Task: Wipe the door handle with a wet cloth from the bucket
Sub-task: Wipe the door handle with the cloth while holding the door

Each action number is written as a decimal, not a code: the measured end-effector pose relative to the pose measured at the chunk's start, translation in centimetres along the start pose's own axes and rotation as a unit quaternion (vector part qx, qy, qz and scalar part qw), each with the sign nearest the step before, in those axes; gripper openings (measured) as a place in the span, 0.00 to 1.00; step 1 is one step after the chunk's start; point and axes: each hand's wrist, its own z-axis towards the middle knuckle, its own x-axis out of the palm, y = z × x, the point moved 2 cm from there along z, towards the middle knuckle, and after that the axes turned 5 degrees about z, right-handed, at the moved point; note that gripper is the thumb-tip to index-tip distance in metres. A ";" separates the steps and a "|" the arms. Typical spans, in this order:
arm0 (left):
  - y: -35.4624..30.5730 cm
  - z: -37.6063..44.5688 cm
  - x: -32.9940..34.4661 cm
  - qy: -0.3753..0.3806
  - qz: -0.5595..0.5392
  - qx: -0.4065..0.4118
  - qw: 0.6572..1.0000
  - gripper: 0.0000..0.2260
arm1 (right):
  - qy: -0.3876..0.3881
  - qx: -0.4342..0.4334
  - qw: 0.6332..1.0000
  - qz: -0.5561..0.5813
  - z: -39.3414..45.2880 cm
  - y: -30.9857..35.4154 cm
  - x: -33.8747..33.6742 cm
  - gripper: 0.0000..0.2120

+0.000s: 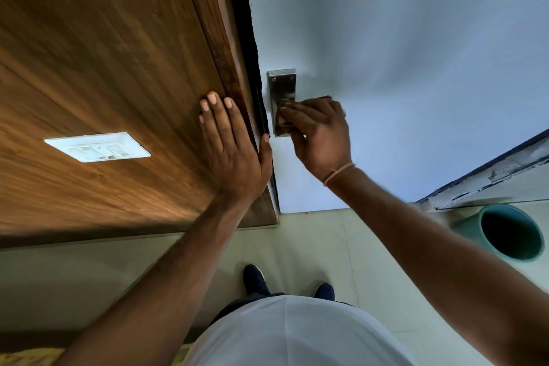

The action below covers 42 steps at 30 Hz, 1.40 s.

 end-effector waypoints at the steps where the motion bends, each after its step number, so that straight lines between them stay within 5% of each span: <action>1: 0.0 0.0 -0.1 0.002 0.001 0.001 1.000 0.40 | -0.010 -0.024 1.000 -0.002 -0.1 0.6 0.4 0.13; 9: 0.5 0.0 -0.5 -0.005 -0.022 0.017 1.000 0.38 | 0.135 -0.116 0.979 -0.098 2.2 1.5 2.5 0.16; 21: 0.4 -0.1 -0.3 0.002 -0.022 0.014 1.000 0.38 | 0.075 -0.022 0.996 -0.035 1.1 -1.7 1.0 0.21; 27: 0.4 0.0 -0.5 -0.011 -0.030 0.014 0.999 0.39 | 0.122 -0.144 0.976 -0.105 2.1 -0.8 1.6 0.19; 35: 0.3 0.0 -0.4 0.000 -0.039 0.004 0.999 0.39 | 0.089 -0.333 0.920 -0.187 3.2 -0.5 3.5 0.10; 42: -0.1 0.1 -0.5 -0.010 -0.041 0.000 0.999 0.39 | 0.045 -0.340 0.927 -0.155 3.1 -1.6 2.6 0.14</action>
